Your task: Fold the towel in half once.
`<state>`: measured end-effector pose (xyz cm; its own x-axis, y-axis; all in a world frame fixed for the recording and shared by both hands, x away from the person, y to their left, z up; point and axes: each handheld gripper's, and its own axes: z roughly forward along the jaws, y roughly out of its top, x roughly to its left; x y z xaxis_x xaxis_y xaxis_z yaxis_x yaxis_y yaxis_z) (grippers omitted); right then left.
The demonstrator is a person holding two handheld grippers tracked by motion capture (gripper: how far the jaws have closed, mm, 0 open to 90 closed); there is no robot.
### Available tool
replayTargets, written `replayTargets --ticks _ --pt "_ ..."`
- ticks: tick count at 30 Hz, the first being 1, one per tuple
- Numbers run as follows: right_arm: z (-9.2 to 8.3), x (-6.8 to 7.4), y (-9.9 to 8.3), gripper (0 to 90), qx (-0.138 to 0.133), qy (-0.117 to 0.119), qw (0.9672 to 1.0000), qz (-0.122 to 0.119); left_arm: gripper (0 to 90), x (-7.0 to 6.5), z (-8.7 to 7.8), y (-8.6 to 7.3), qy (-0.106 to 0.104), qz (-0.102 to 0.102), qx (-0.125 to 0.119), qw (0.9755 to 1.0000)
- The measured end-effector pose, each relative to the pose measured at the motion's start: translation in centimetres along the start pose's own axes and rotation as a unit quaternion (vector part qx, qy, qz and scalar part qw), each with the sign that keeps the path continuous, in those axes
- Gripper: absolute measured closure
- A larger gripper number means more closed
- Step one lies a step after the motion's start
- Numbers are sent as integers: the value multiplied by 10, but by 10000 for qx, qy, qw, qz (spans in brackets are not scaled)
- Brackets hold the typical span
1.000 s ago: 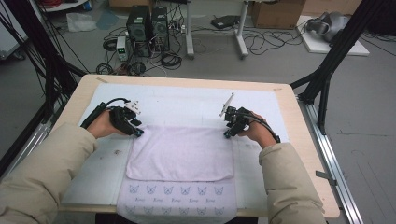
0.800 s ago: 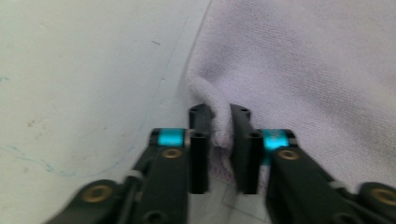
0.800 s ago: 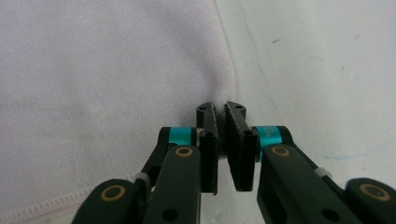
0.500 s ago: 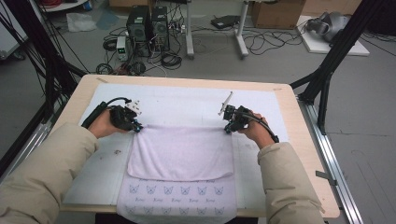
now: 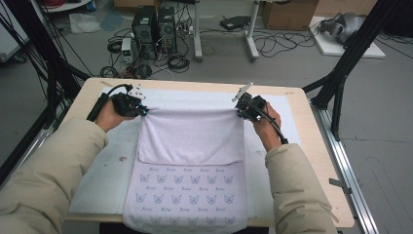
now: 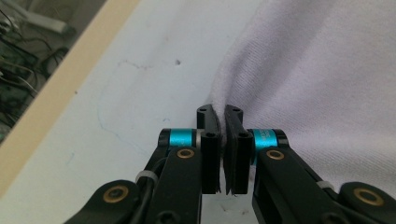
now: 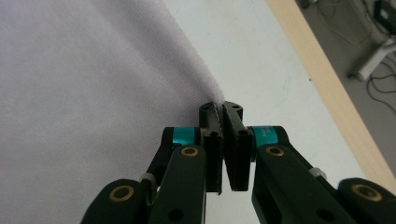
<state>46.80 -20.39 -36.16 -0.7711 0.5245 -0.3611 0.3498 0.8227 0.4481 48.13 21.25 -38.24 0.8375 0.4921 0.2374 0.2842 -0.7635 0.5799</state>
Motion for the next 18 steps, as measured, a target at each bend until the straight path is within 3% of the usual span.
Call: replayTargets --ticks 1,2,4,6,8,12,15,18 --pt "3 0 1 856 62 80 9999 -79 826 0 6 -2 -69 -40 63 9999" --pt "8 2 1 817 96 121 9997 -188 718 0 11 -4 -36 -59 106 9999" --pt "16 3 -2 640 67 285 9996 -54 517 3 11 -6 -197 -178 -2 9996" --pt "16 2 -4 597 94 437 9990 -39 462 4 4 -8 -356 -238 -160 9990" --pt "12 2 -8 511 -34 704 9975 -3 427 3 -5 -9 -570 -176 -333 9977" --pt "-1 7 -13 389 -47 1107 9938 -109 373 -15 -24 -10 -937 247 -490 9941" --pt "-10 19 -16 325 134 1515 9874 -426 329 -32 -33 -12 -1204 499 -462 9904" --pt "-19 35 -20 319 138 1777 9814 -716 324 -53 -39 -17 -1528 868 -415 9836"
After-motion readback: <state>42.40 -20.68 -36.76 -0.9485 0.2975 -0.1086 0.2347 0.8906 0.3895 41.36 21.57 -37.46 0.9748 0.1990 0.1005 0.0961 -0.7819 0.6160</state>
